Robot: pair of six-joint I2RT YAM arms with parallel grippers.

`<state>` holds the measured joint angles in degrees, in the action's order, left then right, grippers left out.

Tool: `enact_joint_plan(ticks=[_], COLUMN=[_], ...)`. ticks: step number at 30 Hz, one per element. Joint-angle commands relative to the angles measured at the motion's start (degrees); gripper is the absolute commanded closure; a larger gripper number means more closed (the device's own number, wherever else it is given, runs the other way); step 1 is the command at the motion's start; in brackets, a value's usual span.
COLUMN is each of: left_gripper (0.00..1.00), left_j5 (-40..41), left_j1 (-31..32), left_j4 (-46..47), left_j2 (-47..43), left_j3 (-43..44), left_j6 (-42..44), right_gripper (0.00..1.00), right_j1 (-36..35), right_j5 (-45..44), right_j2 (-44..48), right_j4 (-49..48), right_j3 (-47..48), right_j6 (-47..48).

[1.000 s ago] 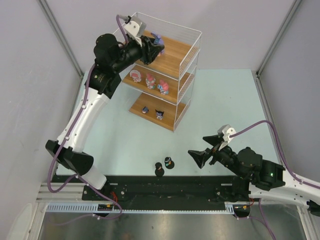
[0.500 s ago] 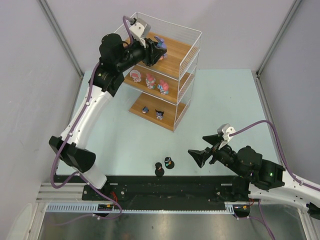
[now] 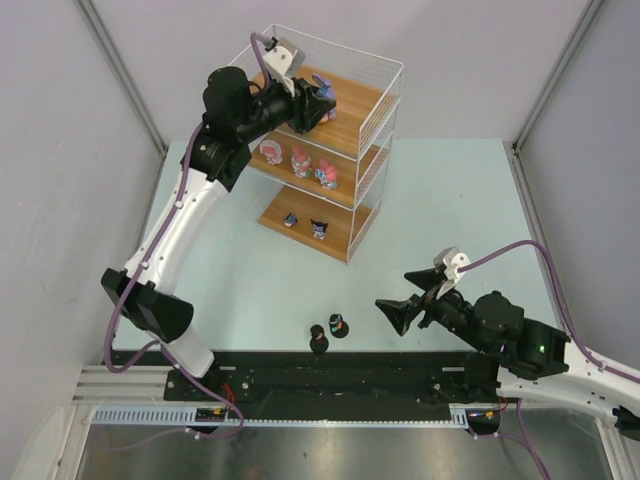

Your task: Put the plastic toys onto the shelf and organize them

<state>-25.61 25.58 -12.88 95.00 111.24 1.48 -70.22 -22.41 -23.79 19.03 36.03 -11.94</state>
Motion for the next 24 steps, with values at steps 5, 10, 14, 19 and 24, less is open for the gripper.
enact_joint_plan(ticks=[5,10,14,19,24], left_gripper=[1.00,1.00,1.00,1.00,1.00], left_j5=[-3.0,-3.3,-3.7,-3.8,-3.8], left_j1=[-0.4,-0.4,-0.4,-0.4,-0.4], left_j4=[-0.1,0.4,0.0,-0.9,-2.1], left_j2=[0.2,0.0,-0.2,-0.2,-0.3], left_j3=[2.6,1.8,1.3,1.3,1.3], left_j6=[-0.2,-0.6,-0.7,-0.4,0.1], right_gripper=[0.00,0.00,0.00,0.00,0.00], right_j1=[0.3,0.4,0.4,0.4,0.4], right_j5=[0.5,0.5,0.6,0.6,0.6], right_j2=[-0.6,-0.6,-0.6,-0.6,-0.6], right_j4=[-0.7,-0.8,-0.8,-0.8,-0.8], right_j3=[0.9,0.8,0.8,0.7,0.7], right_j6=[0.3,0.1,0.1,0.2,0.3])
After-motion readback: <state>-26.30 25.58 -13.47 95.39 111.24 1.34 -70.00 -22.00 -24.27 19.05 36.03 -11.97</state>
